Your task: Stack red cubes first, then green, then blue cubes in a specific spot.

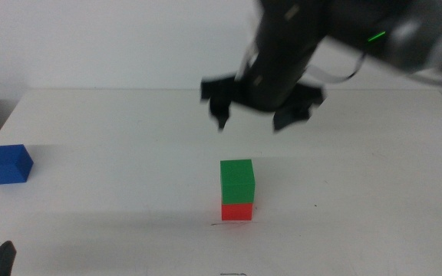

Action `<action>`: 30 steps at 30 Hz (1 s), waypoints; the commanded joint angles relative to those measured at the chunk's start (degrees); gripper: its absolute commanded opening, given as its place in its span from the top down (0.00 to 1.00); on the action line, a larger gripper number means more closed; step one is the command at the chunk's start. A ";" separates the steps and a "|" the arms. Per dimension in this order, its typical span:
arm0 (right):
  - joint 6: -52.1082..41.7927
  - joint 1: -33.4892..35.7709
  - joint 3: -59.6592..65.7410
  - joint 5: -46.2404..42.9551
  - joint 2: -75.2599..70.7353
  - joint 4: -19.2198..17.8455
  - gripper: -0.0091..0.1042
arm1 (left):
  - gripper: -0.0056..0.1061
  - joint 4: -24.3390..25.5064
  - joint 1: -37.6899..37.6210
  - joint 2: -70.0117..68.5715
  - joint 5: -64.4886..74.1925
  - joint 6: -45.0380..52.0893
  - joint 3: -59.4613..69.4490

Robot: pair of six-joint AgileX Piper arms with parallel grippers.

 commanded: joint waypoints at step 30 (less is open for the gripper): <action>-51.52 -9.04 49.18 -14.86 -77.77 14.97 0.09 | 0.18 -0.40 -0.45 -1.45 -4.96 -0.27 -0.04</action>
